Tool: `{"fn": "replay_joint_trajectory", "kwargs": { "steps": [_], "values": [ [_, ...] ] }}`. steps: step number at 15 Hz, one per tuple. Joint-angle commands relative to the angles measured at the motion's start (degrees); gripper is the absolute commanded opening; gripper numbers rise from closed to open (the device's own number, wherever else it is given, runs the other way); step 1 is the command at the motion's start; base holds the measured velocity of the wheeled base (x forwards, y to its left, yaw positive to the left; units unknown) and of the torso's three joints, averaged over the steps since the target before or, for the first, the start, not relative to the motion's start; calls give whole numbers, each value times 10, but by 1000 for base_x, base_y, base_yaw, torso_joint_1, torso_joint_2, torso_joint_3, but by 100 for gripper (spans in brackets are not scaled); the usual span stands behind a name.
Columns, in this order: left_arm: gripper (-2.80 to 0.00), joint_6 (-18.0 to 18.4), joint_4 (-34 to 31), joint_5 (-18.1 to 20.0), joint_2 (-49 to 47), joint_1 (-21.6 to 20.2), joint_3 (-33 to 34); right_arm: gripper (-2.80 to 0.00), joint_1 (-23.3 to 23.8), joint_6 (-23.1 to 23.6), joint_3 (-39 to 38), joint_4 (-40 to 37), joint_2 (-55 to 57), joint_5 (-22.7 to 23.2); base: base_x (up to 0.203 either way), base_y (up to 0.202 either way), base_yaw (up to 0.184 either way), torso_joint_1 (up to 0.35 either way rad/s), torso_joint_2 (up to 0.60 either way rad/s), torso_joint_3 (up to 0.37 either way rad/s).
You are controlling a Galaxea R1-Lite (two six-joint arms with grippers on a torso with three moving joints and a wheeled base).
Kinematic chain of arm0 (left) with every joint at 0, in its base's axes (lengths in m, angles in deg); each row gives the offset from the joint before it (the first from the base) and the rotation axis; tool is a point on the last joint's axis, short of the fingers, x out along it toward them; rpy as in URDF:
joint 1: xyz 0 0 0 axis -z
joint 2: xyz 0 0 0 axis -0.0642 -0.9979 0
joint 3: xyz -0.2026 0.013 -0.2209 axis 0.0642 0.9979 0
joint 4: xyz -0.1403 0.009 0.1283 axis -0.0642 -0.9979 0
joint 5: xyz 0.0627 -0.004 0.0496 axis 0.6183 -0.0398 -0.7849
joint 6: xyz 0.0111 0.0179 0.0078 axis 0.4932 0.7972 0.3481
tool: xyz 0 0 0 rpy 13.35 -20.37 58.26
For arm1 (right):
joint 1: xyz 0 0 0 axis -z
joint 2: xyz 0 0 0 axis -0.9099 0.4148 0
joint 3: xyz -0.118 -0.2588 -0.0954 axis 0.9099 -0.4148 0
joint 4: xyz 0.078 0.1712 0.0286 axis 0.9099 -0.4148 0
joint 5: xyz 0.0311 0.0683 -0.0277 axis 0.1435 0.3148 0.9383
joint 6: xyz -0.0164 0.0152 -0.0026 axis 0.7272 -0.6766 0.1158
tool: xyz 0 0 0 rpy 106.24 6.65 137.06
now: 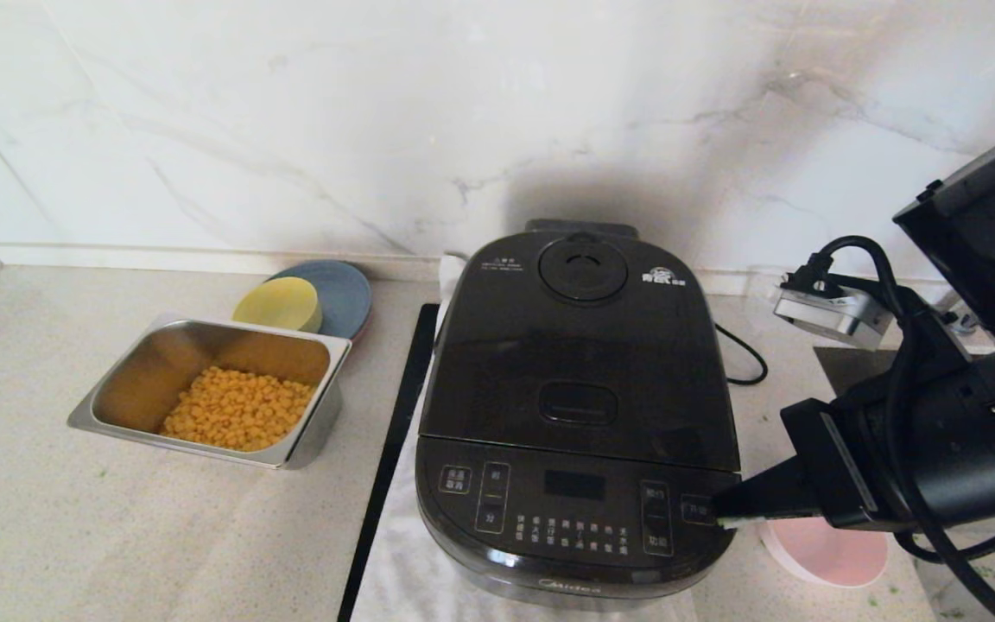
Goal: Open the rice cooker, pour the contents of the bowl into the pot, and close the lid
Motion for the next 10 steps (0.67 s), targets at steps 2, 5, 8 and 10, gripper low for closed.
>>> {"fn": "replay_joint_trajectory", "kwargs": {
  "steps": [2, 5, 8, 10],
  "values": [
    [-280, 0, 0, 0, -1, 0, 0, -280, 7, -2, 0, 7, 7, 5, 0, 0, 0, 0, 0, 0],
    [-280, 0, 0, 0, -1, 0, 0, -280, 14, -1, -11, 40, 13, 5, 0, 0, 0, 0, 0, 0],
    [-280, 0, 0, 0, 0, 0, 0, -280, 14, -2, -11, 41, 18, 8, 0, 0, 0, 0, 0, 0],
    [-280, 0, 0, 0, -1, 0, 0, -280, 17, -2, -11, 41, 20, 11, 0, 0, 0, 0, 0, 0]
  ]
}}
